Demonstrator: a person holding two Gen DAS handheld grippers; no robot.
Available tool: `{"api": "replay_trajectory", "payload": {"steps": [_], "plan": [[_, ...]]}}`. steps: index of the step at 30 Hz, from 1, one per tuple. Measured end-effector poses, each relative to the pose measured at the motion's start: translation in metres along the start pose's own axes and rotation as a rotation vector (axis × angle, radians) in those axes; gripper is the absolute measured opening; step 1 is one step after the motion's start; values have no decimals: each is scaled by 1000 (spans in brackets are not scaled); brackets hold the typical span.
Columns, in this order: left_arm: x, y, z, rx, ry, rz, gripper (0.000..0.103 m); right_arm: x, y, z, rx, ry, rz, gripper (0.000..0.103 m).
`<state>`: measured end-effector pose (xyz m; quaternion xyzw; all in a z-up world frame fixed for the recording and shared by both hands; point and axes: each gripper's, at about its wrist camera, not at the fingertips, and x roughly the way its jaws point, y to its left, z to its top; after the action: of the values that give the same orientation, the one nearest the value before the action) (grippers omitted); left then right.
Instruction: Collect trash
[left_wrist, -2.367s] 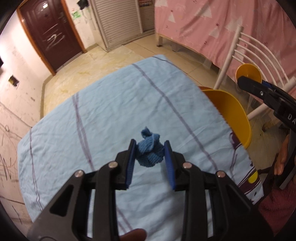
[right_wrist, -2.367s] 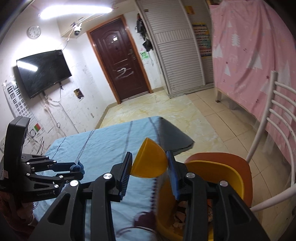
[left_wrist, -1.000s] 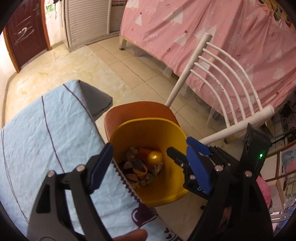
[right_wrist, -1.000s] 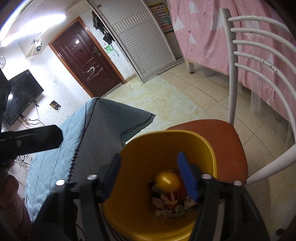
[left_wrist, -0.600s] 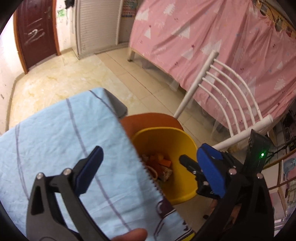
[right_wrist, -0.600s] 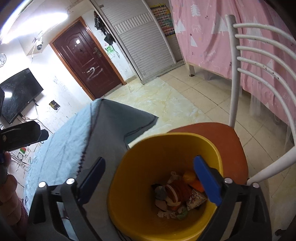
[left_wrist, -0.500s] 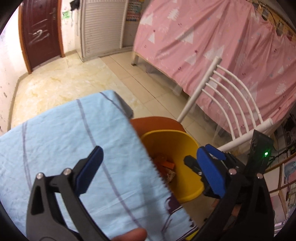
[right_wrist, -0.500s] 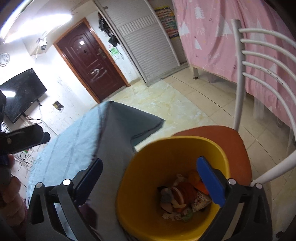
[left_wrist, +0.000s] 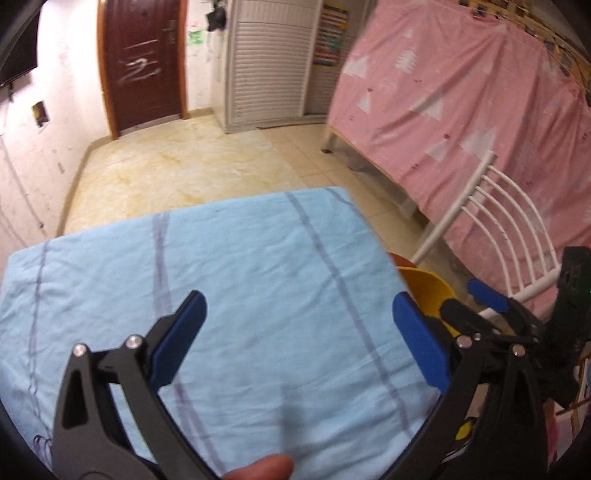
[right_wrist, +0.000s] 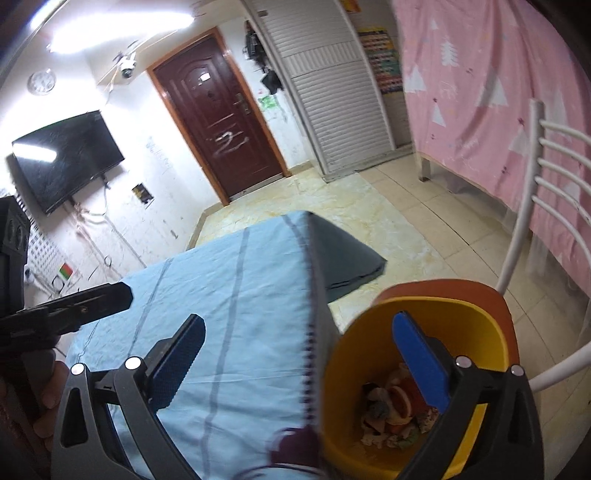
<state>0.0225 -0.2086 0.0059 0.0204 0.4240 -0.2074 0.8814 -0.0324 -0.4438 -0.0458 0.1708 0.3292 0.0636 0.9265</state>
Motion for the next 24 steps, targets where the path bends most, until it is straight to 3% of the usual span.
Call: {"api": "replay_trajectory", "payload": {"steps": [14, 24], "plan": [[-39, 85, -27, -66, -110, 198, 97, 20, 105, -6, -137, -3, 103, 94], [-49, 135, -45, -106, -140, 239, 97, 39, 159, -14, -220, 18, 121, 94]]}}
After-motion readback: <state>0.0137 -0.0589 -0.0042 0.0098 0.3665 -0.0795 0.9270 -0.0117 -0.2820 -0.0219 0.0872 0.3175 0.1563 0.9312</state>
